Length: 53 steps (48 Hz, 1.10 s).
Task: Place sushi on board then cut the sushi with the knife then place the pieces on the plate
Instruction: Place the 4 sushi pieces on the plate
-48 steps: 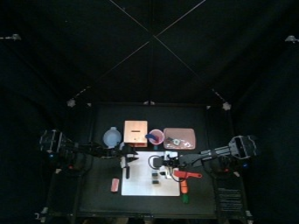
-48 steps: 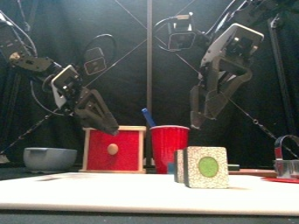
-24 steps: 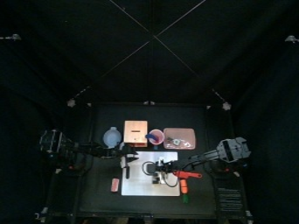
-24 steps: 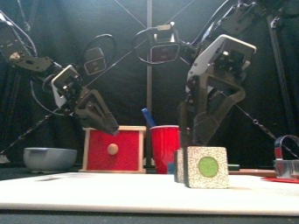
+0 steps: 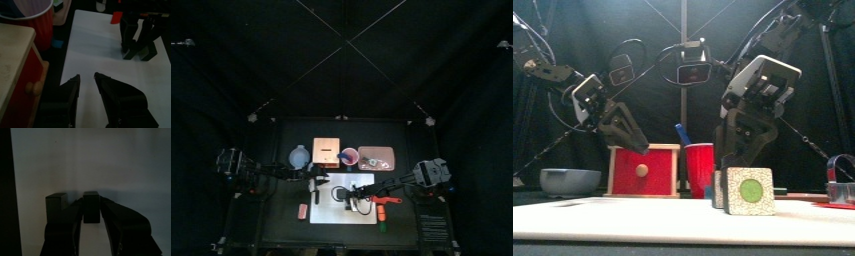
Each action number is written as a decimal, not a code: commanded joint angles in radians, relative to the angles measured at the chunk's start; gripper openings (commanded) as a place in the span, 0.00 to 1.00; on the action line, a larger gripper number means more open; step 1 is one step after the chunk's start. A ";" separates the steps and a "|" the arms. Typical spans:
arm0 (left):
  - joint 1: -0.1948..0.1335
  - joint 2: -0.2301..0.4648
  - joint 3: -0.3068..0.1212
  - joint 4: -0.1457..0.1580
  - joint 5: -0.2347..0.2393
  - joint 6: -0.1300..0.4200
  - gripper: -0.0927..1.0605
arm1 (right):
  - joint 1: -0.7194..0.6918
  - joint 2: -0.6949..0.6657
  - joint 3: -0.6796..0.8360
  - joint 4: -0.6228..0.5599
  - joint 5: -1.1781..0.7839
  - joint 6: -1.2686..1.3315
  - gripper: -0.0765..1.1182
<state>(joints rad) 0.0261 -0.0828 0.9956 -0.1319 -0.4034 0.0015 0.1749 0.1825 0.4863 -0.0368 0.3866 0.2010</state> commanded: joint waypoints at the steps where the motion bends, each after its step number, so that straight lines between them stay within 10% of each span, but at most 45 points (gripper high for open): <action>1: 0.002 -0.005 -0.014 0.000 -0.005 0.002 0.70 | -0.009 -0.078 0.006 0.006 0.014 0.000 0.61; 29: 0.002 -0.005 -0.017 0.002 -0.005 0.003 0.70 | -0.430 -0.482 0.265 -0.075 0.213 0.000 0.61; 53: 0.015 -0.005 -0.017 0.000 -0.005 0.003 0.70 | -0.749 -0.354 0.330 -0.167 0.107 -0.015 0.61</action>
<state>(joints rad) 0.0337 -0.0844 0.9956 -0.1319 -0.4034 0.0031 -0.5553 -0.1749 0.8191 -0.2025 0.5323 0.1871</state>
